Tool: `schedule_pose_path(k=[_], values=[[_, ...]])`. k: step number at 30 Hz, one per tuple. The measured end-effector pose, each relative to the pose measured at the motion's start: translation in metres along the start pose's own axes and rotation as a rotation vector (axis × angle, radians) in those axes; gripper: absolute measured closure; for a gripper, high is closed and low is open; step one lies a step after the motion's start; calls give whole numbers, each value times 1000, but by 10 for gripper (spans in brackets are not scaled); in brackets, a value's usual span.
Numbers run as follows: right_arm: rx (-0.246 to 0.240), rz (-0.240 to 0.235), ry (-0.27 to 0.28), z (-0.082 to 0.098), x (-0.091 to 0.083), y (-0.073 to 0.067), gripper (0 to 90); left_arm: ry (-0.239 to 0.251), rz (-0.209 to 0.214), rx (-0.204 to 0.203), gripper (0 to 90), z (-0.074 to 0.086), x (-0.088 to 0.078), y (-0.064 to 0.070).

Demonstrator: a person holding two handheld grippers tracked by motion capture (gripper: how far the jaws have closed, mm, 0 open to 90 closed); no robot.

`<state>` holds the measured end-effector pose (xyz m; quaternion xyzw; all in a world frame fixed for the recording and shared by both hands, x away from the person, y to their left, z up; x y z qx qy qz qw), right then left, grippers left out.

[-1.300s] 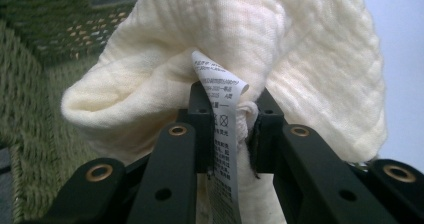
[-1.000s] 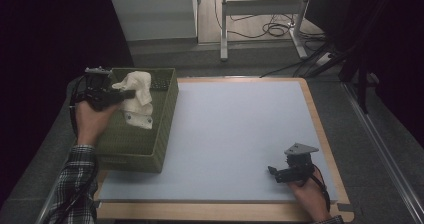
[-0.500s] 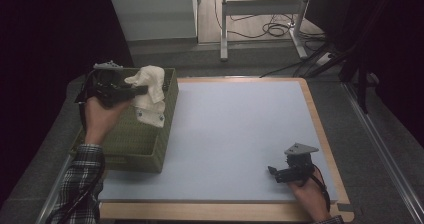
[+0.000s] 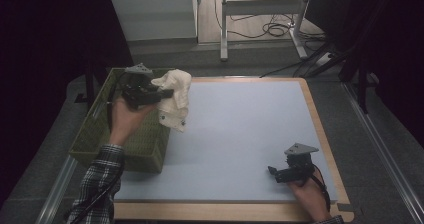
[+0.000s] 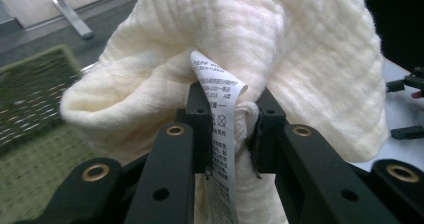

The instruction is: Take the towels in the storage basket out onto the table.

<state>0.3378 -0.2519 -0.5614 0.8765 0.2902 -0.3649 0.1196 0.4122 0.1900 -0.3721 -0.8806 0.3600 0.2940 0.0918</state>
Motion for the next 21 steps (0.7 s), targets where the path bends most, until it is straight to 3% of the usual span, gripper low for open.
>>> schedule_pose_path(k=[9,15,21], values=[[0,0,0,0,0,0,17,0,43,47,749,-6,26,27],[0,0,0,0,0,0,17,-1,97,81,745,-7,49,52],[2,-2,-2,0,0,0,17,-13,114,118,742,-7,69,72]])
Point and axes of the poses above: each handheld gripper's, and its own axes: x roughly forward along the jaws, z roughly out of its underside, y roughly to its right, the point moved 4 cm from there along x, roughly forward along the jaws, and after that the axes turned 4 degrees about x, right-handed, at the moved point
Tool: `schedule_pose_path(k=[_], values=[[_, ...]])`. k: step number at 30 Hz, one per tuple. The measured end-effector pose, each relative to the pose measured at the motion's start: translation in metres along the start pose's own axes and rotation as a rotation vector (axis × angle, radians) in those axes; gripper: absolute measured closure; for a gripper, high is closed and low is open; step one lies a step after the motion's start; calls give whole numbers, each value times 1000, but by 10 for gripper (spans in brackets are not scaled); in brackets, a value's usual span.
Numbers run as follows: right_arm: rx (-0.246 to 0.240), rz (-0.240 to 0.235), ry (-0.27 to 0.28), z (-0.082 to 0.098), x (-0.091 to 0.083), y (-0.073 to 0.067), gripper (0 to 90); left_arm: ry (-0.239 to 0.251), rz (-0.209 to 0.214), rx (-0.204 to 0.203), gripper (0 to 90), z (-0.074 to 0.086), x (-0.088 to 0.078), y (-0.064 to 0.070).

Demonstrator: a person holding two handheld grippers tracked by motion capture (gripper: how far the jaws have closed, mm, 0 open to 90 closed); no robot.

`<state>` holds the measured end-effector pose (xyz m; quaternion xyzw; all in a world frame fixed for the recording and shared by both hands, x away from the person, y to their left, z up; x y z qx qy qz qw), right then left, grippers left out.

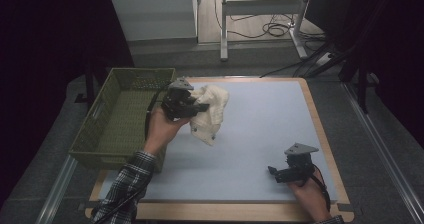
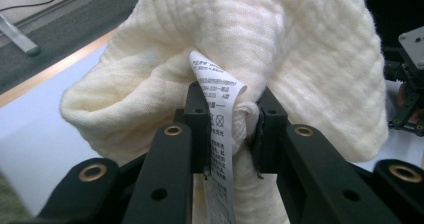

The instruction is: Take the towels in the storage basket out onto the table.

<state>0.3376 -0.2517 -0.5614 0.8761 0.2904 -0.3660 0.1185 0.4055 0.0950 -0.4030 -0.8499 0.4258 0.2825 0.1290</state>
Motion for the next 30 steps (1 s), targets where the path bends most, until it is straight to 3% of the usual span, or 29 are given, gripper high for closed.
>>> schedule_pose_path(k=[11,23,30], values=[[0,0,0,0,0,0,17,-44,7,17,737,5,50,26],[-3,1,-1,0,0,0,17,-106,17,3,726,23,102,38],[-3,0,-1,0,0,0,17,-131,31,-4,702,31,124,42]])
Point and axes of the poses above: each handheld gripper's, and its own axes: x roughly forward along the jaws, z roughly out of its underside, y roughly to its right, the point moved 4 cm from there along x, roughly forward along the jaws, and after that the axes turned 4 degrees about x, right-handed, at the moved point
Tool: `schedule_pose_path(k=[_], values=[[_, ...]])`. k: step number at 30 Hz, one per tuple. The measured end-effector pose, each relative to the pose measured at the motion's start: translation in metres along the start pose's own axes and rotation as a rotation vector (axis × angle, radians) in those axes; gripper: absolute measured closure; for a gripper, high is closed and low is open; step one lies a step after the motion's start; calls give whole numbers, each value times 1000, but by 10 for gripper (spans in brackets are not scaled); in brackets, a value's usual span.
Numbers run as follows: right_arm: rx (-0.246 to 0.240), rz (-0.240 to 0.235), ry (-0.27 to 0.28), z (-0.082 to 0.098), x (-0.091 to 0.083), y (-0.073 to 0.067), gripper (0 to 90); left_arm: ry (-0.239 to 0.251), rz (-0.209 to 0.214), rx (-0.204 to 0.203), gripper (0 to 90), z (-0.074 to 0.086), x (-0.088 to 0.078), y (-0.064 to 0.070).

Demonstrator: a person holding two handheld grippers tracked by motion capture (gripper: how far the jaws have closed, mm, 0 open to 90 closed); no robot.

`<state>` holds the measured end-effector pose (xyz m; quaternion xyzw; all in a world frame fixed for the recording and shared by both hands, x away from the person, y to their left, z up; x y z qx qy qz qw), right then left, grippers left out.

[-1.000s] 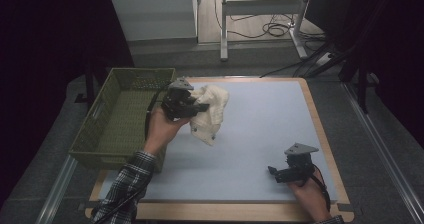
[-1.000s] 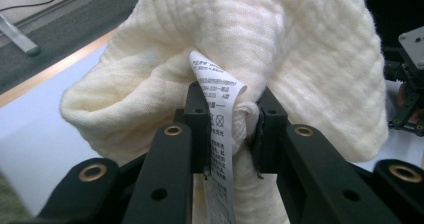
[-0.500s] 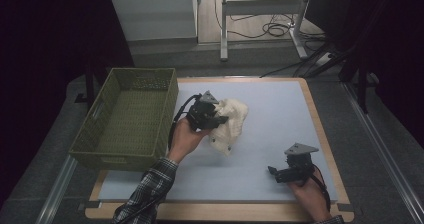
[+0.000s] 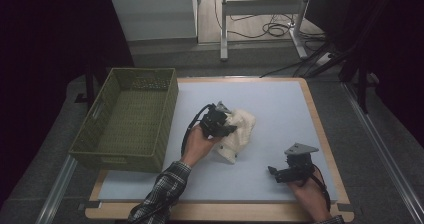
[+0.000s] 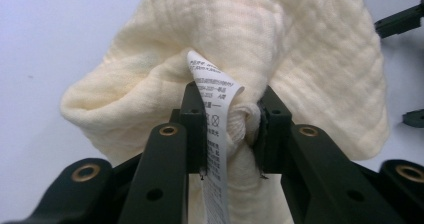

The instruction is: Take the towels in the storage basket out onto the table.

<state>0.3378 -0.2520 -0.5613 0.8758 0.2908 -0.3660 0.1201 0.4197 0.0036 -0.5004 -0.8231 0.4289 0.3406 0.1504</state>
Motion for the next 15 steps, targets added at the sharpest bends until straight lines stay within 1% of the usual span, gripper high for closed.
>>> schedule_pose_path(k=[1,2,3,4,5,6,7,9,10,11,13,15], values=[[0,0,0,0,0,0,17,-5,10,-10,692,2,7,1],[0,0,0,0,0,0,17,-5,10,-10,680,2,7,1],[2,1,-1,0,0,0,17,-12,17,-10,662,3,13,2],[2,1,-1,0,0,0,17,-12,17,-10,639,3,13,2],[2,1,-1,0,0,0,17,-15,38,-17,600,4,20,3],[2,1,-1,0,0,0,17,-15,38,-17,519,4,20,3],[2,0,-1,0,0,0,17,-16,46,-23,519,5,22,4],[2,0,-1,0,0,0,17,-27,56,-18,457,6,26,5],[1,0,-1,0,0,0,17,-30,60,-17,410,6,27,6],[1,0,0,0,0,0,17,-28,68,-14,385,6,27,6],[1,1,0,0,0,0,17,-19,70,-11,334,5,23,8],[1,0,0,0,0,0,17,4,67,1,309,3,16,11]])
Point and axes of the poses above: each handheld gripper's, and its own axes: x roughly forward along the jaws, z roughly out of its underside, y roughly to its right, the point moved 4 cm from there along x, roughly forward along the jaws, and after that the axes turned 4 degrees about x, right-handed, at the moved point
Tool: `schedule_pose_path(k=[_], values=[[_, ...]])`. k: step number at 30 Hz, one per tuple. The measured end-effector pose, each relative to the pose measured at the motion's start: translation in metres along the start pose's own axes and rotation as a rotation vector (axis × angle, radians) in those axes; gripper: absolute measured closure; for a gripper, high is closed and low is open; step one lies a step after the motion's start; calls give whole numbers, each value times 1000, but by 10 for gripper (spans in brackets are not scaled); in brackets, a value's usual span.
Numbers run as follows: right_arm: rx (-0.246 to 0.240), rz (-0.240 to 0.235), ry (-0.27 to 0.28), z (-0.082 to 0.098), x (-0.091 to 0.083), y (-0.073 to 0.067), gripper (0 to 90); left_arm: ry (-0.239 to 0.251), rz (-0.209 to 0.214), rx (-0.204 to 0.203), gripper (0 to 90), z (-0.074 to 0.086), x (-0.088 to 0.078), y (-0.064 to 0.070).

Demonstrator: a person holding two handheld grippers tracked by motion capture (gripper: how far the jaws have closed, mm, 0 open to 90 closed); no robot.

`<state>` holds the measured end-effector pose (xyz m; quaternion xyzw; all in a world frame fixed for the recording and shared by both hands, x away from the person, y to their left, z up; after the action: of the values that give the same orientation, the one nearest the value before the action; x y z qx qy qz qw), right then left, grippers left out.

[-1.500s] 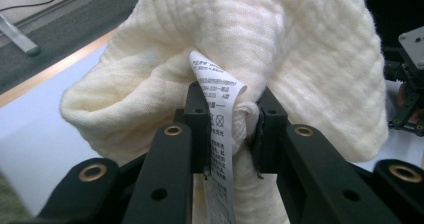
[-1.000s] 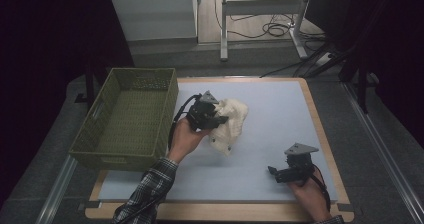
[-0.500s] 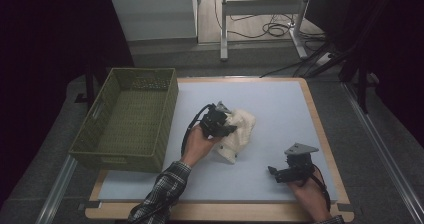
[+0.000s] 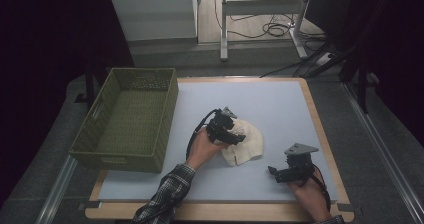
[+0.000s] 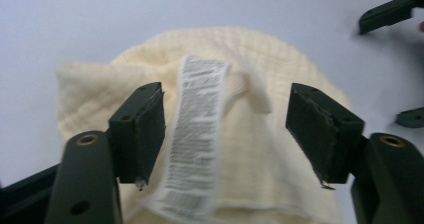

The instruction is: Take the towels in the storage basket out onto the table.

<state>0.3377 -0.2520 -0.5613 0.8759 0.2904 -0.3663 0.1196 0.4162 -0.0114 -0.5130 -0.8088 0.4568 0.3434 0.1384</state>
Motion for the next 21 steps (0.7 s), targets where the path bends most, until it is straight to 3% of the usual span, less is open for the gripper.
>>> schedule_pose_path(k=[8,14,20,21], values=[[0,0,-2,0,0,0,17,38,-62,20,330,4,-27,-2],[1,-2,-2,0,0,0,19,66,-85,-30,376,27,-42,-10],[2,-3,-2,0,0,0,23,100,-127,-34,260,47,-47,-3],[1,-4,-1,0,0,0,25,95,-141,-38,167,54,-45,2]])
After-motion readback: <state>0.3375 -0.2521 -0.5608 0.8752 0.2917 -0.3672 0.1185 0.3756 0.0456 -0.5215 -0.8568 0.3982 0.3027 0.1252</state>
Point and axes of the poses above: each handheld gripper's, and its own axes: x roughly forward along the jaws, z roughly out of its underside, y roughly to its right, the point moved 4 cm from there along x, roughly forward along the jaws, and after that the axes turned 4 degrees about x, right-handed, at the moved point
